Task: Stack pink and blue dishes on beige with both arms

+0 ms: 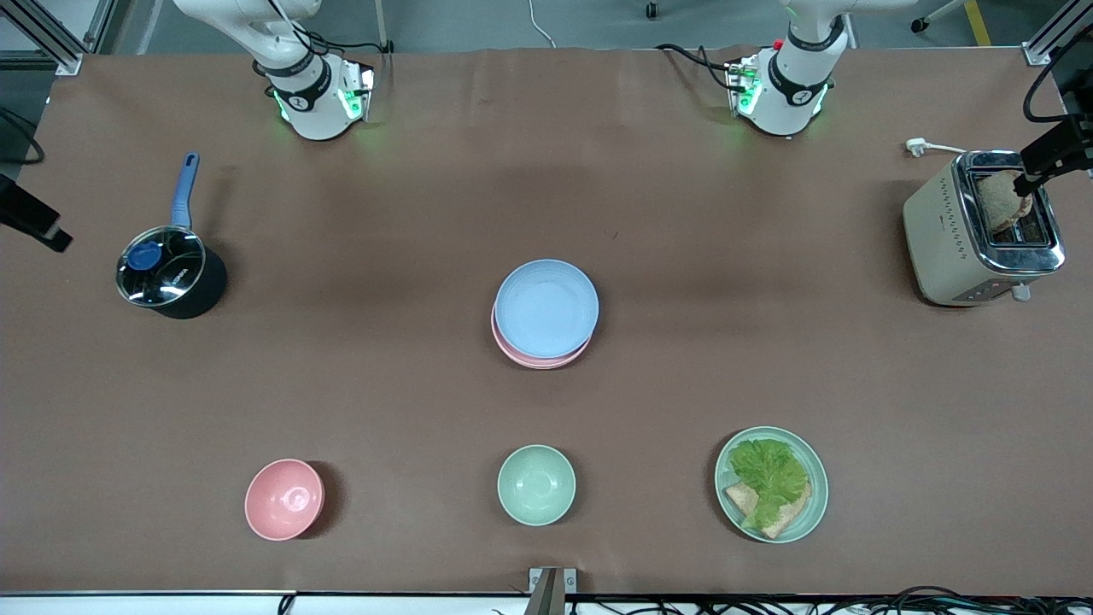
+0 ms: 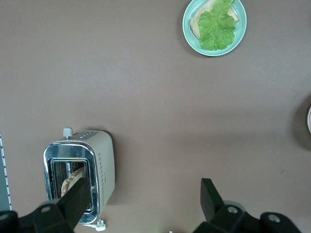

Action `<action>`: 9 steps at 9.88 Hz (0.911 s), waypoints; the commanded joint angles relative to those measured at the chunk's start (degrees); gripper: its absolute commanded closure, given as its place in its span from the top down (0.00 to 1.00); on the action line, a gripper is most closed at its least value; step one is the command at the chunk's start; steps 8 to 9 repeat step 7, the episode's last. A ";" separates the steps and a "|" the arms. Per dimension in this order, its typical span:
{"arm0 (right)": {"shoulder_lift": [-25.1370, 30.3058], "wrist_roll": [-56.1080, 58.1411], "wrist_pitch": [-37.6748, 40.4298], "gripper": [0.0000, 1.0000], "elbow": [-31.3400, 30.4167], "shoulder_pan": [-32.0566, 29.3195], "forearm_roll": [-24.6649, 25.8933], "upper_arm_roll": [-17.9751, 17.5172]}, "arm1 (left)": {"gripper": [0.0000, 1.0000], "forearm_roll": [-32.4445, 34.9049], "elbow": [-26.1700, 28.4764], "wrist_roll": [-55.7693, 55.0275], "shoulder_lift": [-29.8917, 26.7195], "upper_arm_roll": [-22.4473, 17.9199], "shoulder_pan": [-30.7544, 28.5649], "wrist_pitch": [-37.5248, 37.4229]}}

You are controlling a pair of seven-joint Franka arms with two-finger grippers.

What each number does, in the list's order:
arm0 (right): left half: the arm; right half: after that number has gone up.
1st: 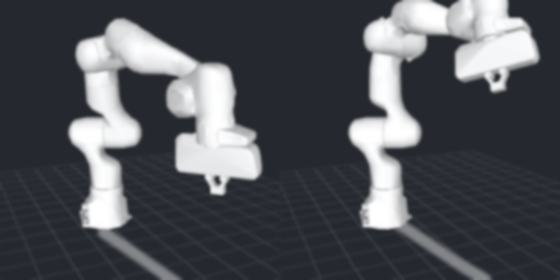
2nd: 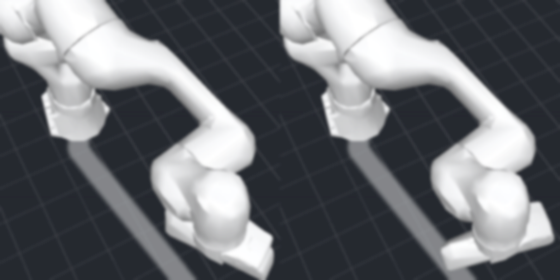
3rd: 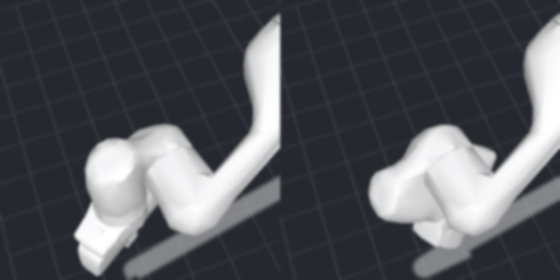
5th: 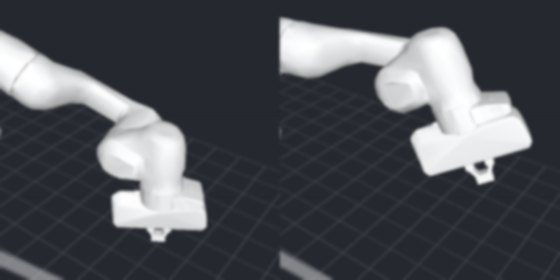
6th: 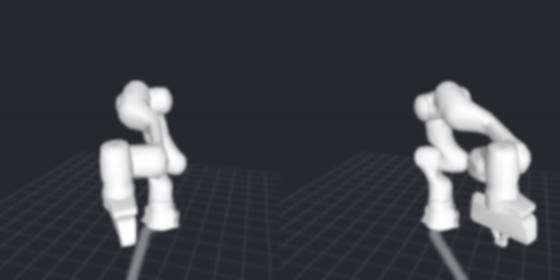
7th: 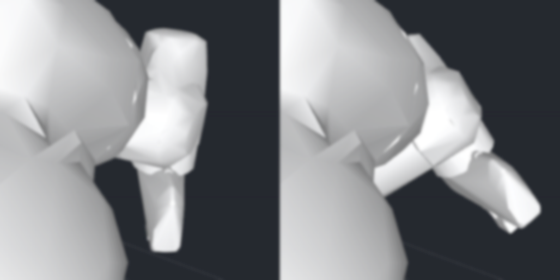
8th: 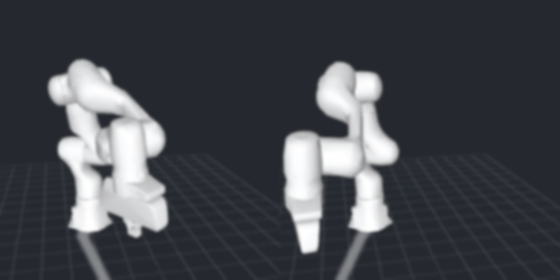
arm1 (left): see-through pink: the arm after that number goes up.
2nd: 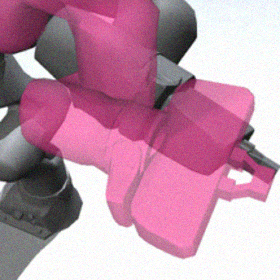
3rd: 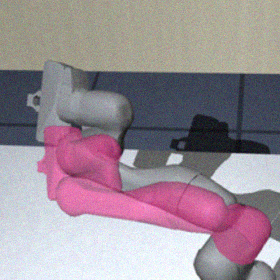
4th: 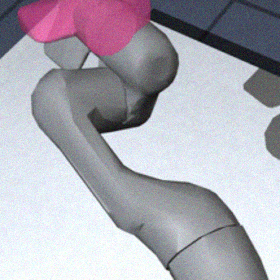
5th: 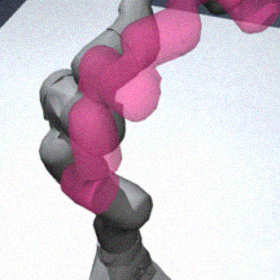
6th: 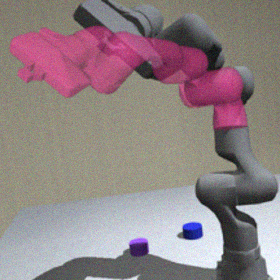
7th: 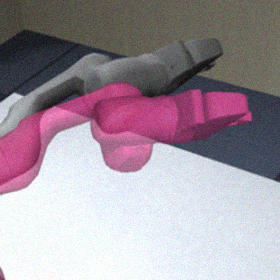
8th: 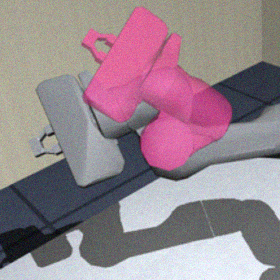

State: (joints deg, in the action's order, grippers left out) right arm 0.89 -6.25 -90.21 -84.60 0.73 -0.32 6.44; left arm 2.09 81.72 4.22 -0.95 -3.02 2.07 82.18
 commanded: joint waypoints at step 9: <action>-1.51 2.91 3.63 1.00 1.20 -1.61 -0.03 -0.91 | 1.00 -3.50 3.53 -0.18 0.16 0.65 -0.76 2.20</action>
